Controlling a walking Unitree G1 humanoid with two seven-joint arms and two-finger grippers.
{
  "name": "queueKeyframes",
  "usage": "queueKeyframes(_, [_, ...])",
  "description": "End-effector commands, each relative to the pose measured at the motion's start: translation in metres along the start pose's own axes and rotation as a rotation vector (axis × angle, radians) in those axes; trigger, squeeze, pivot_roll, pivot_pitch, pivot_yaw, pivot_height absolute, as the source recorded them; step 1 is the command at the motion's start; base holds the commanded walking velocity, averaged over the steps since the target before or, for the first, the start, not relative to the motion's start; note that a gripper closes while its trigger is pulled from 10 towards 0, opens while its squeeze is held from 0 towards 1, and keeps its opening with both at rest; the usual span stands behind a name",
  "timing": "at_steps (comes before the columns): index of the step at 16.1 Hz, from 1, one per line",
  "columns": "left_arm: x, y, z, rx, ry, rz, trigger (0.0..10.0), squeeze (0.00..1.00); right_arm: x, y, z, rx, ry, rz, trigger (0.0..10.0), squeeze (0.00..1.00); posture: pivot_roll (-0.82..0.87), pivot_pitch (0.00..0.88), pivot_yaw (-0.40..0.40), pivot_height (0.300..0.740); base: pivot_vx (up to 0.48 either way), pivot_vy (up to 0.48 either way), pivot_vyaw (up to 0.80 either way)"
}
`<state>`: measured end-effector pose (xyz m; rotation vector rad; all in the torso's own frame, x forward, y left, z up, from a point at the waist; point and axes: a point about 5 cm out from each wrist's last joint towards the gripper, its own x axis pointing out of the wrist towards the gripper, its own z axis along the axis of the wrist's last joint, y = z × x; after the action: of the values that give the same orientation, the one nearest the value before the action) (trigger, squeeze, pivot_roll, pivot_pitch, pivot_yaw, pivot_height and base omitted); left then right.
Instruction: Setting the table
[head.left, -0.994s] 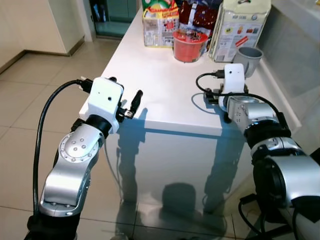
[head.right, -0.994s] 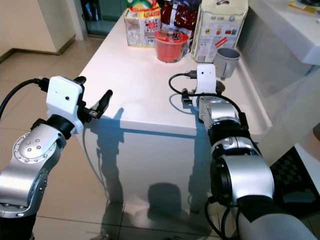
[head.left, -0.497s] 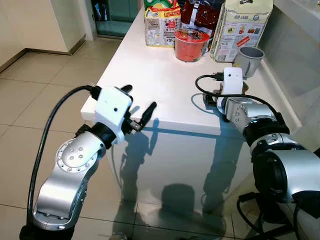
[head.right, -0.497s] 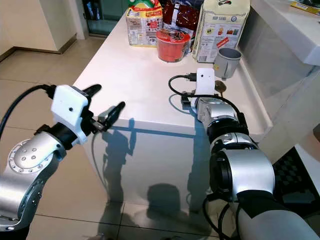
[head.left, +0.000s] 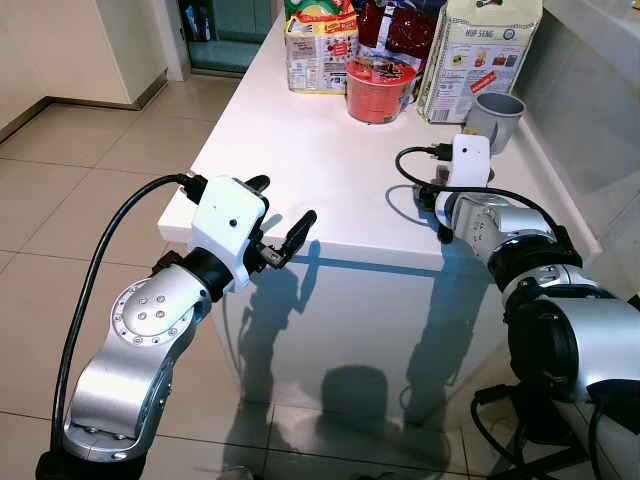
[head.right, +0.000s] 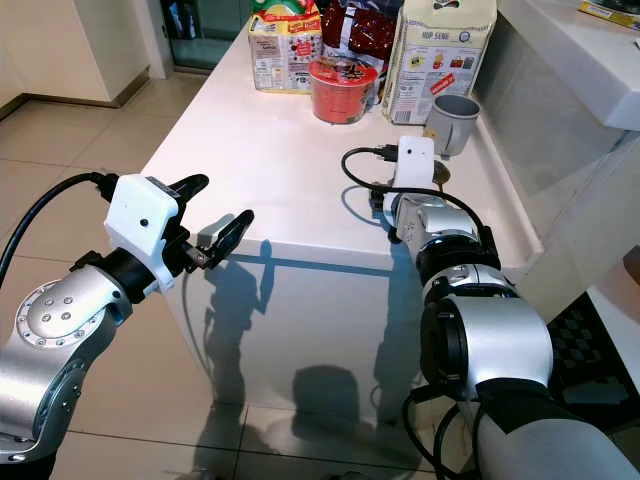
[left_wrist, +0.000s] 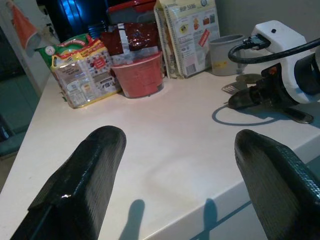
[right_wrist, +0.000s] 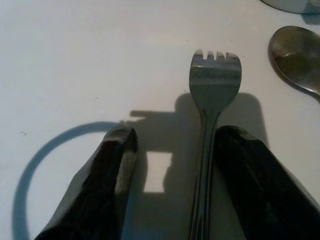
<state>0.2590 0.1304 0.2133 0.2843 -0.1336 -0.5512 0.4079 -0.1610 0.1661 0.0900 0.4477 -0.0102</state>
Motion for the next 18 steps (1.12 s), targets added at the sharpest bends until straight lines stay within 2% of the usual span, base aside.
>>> queueKeyframes(1, [0.000,-0.003,0.005,0.007,-0.015,-0.031,10.0,0.00,0.000,0.001,-0.004,0.034,0.044,0.005,0.0,0.00,0.05,0.060,-0.057,0.740,0.000,0.000,0.00])
queueKeyframes(13, [0.004,-0.002,0.006,-0.002,-0.031,-0.023,10.0,0.00,0.000,-0.003,-0.001,0.062,0.033,-0.001,0.0,0.00,0.05,0.044,-0.058,0.740,0.000,0.000,0.00])
queueKeyframes(15, [0.006,0.000,0.006,-0.001,-0.039,0.001,10.0,0.00,-0.001,-0.003,0.005,0.090,-0.001,0.009,0.0,0.00,0.05,0.034,-0.057,0.740,0.000,0.000,0.00])
queueKeyframes(18, [0.010,0.015,0.006,0.004,-0.048,0.125,10.0,0.00,-0.005,0.000,0.028,0.171,-0.101,0.066,0.0,0.00,0.05,0.013,-0.059,0.740,0.000,0.000,0.00])
